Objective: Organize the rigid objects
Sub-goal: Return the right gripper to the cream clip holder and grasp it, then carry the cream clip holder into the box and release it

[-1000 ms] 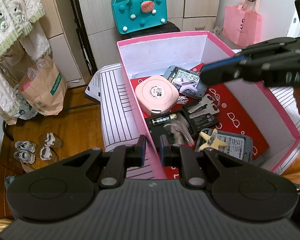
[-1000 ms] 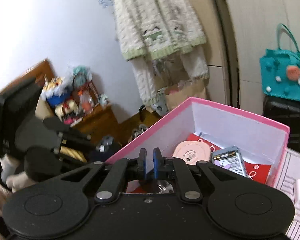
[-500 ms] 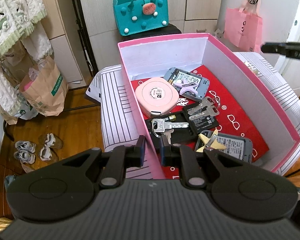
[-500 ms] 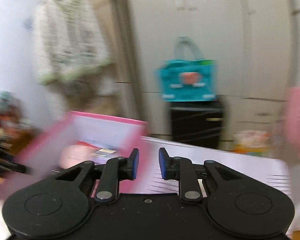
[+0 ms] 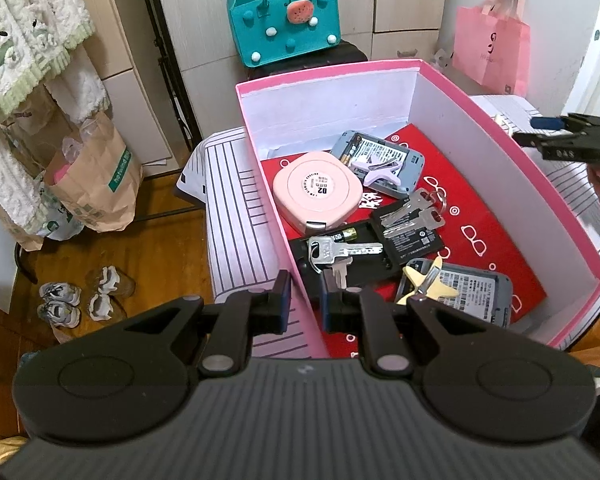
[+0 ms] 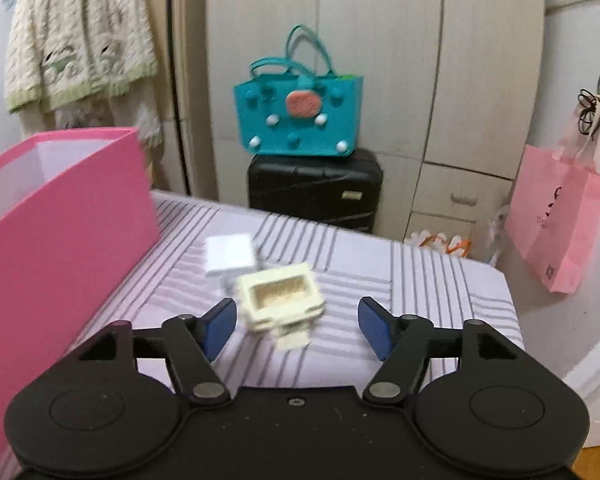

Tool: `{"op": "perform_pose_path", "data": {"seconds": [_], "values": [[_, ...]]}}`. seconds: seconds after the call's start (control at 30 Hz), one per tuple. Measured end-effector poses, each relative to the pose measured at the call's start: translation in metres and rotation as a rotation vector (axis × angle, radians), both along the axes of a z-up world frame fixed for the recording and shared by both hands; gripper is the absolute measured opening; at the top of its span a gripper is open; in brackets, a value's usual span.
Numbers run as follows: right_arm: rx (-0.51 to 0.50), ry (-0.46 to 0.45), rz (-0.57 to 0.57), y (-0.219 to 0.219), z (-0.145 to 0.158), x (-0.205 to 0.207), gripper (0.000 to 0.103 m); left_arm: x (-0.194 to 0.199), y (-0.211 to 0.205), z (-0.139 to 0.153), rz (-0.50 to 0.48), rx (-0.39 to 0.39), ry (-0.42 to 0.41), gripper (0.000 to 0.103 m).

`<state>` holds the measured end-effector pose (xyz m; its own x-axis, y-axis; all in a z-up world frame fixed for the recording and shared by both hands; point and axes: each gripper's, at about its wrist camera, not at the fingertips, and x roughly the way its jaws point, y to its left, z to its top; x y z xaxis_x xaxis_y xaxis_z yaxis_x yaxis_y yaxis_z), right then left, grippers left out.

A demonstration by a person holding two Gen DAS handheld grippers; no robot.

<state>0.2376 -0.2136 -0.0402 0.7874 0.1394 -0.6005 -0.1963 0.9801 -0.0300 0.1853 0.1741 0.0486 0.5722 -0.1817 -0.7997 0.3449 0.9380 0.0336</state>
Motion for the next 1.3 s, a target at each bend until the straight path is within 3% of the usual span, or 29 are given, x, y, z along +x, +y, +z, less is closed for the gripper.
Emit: {"op": "perform_pose_path", "data": {"seconds": [0.2,0.3,0.33,0.37,0.43,0.6,0.73,0.93,1.13,1.3], "values": [[0.104,0.008,0.077,-0.006,-0.004,0.014,0.075,0.0,-0.002,-0.001,-0.002,0.009,-0.002,0.013],[0.035,0.031,0.12,0.009,-0.01,0.016,0.075,0.0,-0.002,-0.002,0.001,0.005,-0.001,0.013],[0.003,0.032,0.11,0.012,-0.011,0.017,0.074,0.0,-0.002,-0.002,0.001,0.003,0.0,0.013],[-0.015,0.038,0.107,0.015,-0.013,0.017,0.061,0.0,-0.002,-0.002,0.0,0.005,0.001,0.013],[-0.035,0.047,0.103,0.018,-0.011,0.016,0.057,0.0,-0.002,-0.001,-0.003,0.008,0.003,0.013],[-0.009,0.017,0.106,0.023,0.015,-0.002,0.057,0.0,-0.002,-0.001,-0.021,0.029,-0.001,0.013],[0.11,-0.006,0.137,0.03,0.048,-0.026,0.057,-0.001,-0.003,0.0,-0.028,0.038,-0.004,0.013],[0.249,-0.018,0.325,0.059,0.087,-0.058,0.057,-0.004,-0.002,-0.001,-0.031,0.033,-0.021,0.013],[0.359,0.086,0.497,0.096,0.102,-0.058,0.057,-0.004,0.004,-0.001,-0.032,-0.002,-0.022,0.013],[0.241,0.088,0.593,0.139,0.102,-0.062,0.057,-0.004,0.007,-0.001,-0.028,-0.018,-0.02,0.013]]}}
